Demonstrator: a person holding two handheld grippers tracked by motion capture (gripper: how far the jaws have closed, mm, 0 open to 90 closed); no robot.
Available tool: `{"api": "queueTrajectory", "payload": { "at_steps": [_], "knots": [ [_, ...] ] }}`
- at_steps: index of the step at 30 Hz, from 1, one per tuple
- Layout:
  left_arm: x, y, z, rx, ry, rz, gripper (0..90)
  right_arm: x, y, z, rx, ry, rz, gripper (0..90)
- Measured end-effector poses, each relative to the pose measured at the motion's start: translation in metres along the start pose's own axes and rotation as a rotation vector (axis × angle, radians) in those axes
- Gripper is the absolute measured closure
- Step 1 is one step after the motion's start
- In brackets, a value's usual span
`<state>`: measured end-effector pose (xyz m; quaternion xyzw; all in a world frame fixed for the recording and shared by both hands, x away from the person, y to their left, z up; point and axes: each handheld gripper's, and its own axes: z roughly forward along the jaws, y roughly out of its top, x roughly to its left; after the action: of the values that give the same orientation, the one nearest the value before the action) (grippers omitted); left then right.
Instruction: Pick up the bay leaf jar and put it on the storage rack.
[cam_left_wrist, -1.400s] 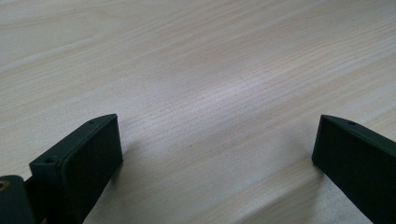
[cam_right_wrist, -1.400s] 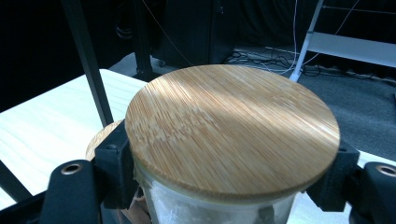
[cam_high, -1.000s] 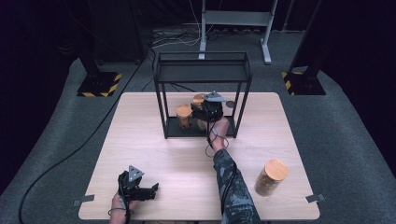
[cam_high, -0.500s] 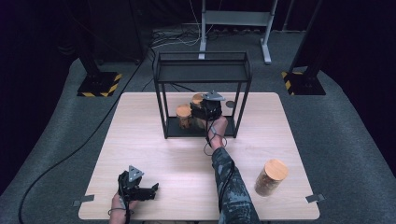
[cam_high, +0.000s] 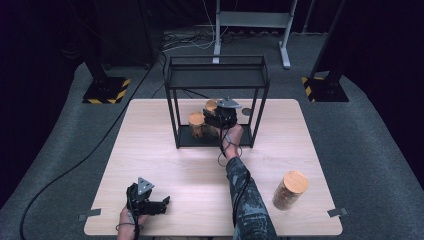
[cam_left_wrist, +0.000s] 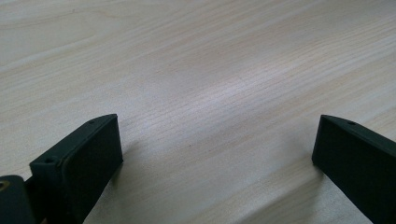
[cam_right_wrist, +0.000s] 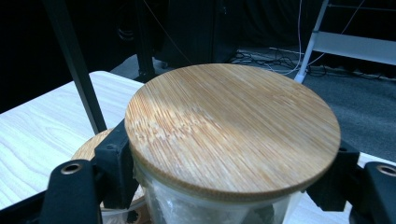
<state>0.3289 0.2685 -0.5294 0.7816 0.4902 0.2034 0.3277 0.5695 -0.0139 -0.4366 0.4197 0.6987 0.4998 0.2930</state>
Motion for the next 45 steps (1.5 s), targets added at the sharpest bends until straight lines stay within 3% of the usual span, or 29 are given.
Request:
{"api": "queueTrajectory", "payload": {
  "at_steps": [45],
  "knots": [
    [0.0000, 0.0000, 0.0000, 0.000, -0.001, 0.001, 0.8, -0.0010, 0.0030, 0.0002, 0.027, 0.010, 0.006, 24.3]
  ]
}}
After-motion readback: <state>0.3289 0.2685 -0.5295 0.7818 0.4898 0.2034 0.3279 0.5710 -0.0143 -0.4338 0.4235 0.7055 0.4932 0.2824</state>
